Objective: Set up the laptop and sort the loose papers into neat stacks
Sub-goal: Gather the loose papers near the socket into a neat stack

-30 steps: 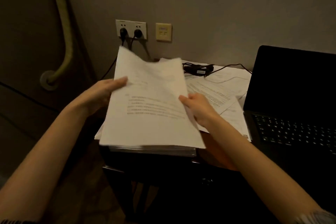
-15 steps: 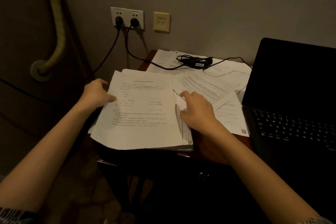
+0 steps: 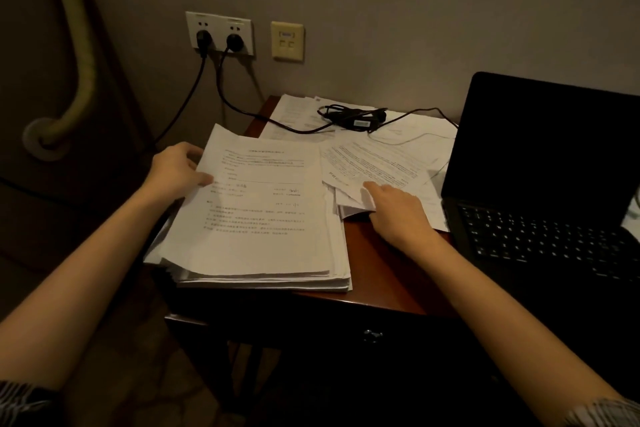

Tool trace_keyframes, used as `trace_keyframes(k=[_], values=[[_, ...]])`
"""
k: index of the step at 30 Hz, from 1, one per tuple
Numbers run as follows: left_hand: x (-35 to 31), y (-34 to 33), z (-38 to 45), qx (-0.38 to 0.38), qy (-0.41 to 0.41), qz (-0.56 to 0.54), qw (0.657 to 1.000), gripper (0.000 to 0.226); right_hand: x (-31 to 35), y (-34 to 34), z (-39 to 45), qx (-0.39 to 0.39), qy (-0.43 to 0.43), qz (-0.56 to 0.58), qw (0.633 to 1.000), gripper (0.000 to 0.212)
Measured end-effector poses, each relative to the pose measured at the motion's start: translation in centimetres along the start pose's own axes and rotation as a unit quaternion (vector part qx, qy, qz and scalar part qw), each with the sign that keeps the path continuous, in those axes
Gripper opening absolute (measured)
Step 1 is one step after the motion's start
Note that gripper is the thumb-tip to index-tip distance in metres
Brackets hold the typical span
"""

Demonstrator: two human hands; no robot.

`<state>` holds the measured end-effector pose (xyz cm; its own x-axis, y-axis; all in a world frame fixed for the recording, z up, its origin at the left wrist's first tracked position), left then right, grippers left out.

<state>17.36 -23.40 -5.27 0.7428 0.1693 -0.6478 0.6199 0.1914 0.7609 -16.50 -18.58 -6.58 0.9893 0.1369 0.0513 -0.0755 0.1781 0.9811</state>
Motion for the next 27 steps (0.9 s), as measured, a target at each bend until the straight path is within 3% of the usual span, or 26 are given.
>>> trace_keyframes(k=[3, 9, 13, 16, 18, 19, 21, 23, 24, 27], values=[[-1.0, -0.1, 0.7, -0.011, -0.031, 0.002, 0.999, 0.054, -1.7, 0.9, 0.5, -0.057, -0.043, 0.030, 0.997, 0.027], [-2.0, -0.5, 1.8, -0.001, -0.048, 0.085, 0.995, 0.056, -5.7, 5.5, 0.7, -0.211, -0.151, 0.150, 0.954, 0.023], [-5.2, -0.4, 1.7, -0.010, -0.123, 0.165, 0.979, 0.062, -4.9, 10.3, -0.4, -0.298, -0.097, 0.137, 0.940, 0.024], [-9.3, -1.1, 0.3, 0.016, -0.170, 0.074, 0.983, 0.056, -3.5, 13.5, -1.2, -0.360, -0.054, 0.115, 0.924, 0.021], [-11.3, -2.3, -0.7, 0.093, -0.142, -0.073, 0.983, 0.050, -2.2, 15.4, -2.5, -0.411, -0.014, 0.101, 0.906, 0.023], [-11.9, -3.1, -1.1, 0.146, -0.109, -0.172, 0.968, 0.048, -1.4, 15.9, -3.1, -0.423, 0.006, 0.103, 0.900, 0.029], [-12.7, -4.8, -1.7, 0.242, -0.017, -0.365, 0.899, 0.052, 0.0, 16.1, -4.5, -0.427, 0.049, 0.112, 0.896, 0.037], [-12.8, -5.9, -2.0, 0.288, 0.050, -0.472, 0.832, 0.062, 0.1, 15.6, -5.6, -0.435, 0.070, 0.159, 0.884, 0.024], [-12.6, -6.3, -1.8, 0.293, 0.064, -0.481, 0.824, 0.066, -0.9, 15.2, -5.8, -0.437, 0.061, 0.210, 0.873, 0.018], [-11.8, -7.0, -1.3, 0.267, 0.030, -0.383, 0.884, 0.075, -4.8, 13.3, -5.1, -0.391, -0.005, 0.429, 0.814, 0.013]])
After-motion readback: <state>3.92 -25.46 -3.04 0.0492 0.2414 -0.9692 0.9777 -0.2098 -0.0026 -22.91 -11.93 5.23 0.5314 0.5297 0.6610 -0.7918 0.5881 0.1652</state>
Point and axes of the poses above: each hand's wrist, its own z-axis towards the middle knuckle, its own y-axis out of the back of the hand, x = y × z, the point moved 9 cm from there along z, towards the middle knuckle, and after that the axes turned 4 degrees about z, right-handed, at the moved point
